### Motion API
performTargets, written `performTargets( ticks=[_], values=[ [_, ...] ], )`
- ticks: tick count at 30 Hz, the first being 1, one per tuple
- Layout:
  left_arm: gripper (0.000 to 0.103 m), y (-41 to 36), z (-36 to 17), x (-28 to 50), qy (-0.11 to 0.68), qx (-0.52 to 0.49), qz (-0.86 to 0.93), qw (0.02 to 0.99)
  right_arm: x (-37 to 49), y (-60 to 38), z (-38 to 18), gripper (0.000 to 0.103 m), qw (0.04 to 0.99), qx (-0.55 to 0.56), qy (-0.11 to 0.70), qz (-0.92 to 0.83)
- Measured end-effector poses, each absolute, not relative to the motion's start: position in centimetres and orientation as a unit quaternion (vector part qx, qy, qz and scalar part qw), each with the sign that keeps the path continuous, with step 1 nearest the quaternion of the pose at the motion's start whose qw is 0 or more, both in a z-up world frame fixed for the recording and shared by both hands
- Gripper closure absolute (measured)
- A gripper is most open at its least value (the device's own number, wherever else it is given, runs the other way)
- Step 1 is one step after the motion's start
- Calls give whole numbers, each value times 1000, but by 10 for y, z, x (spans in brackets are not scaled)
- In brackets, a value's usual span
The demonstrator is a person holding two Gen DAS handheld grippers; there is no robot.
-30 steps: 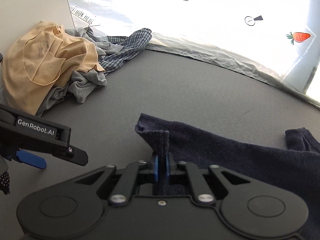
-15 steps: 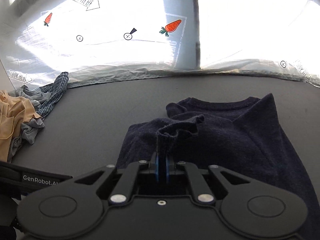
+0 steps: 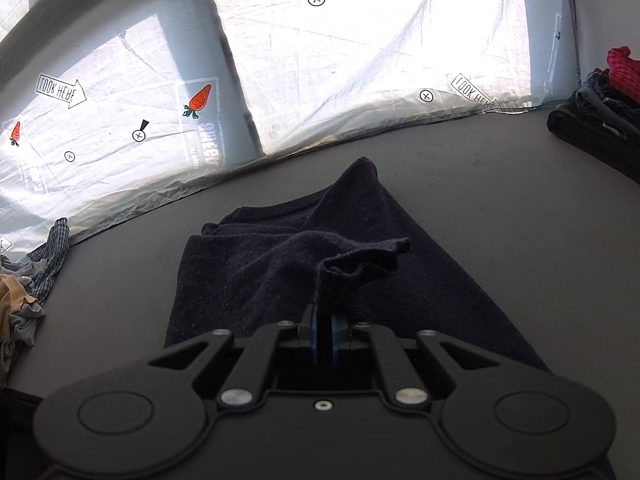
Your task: Fold clothes
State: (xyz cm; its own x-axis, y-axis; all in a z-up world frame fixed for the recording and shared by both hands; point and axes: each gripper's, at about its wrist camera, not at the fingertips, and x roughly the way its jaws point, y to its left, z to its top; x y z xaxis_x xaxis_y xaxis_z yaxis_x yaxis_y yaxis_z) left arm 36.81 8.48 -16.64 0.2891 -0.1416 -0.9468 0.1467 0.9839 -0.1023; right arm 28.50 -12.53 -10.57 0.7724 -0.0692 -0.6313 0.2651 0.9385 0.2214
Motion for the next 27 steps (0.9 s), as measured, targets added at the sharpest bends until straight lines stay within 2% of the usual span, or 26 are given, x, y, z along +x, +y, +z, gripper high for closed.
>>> performTargets(
  ticks=[16,27],
  values=[
    [4,24,-180,298,596,57,-117,792,164,-172,-121,96,915,145,340,-162],
    [4,26,-191,278,598,63,-101,792,133,-159,-133,96,904,139,372,-157]
  ],
)
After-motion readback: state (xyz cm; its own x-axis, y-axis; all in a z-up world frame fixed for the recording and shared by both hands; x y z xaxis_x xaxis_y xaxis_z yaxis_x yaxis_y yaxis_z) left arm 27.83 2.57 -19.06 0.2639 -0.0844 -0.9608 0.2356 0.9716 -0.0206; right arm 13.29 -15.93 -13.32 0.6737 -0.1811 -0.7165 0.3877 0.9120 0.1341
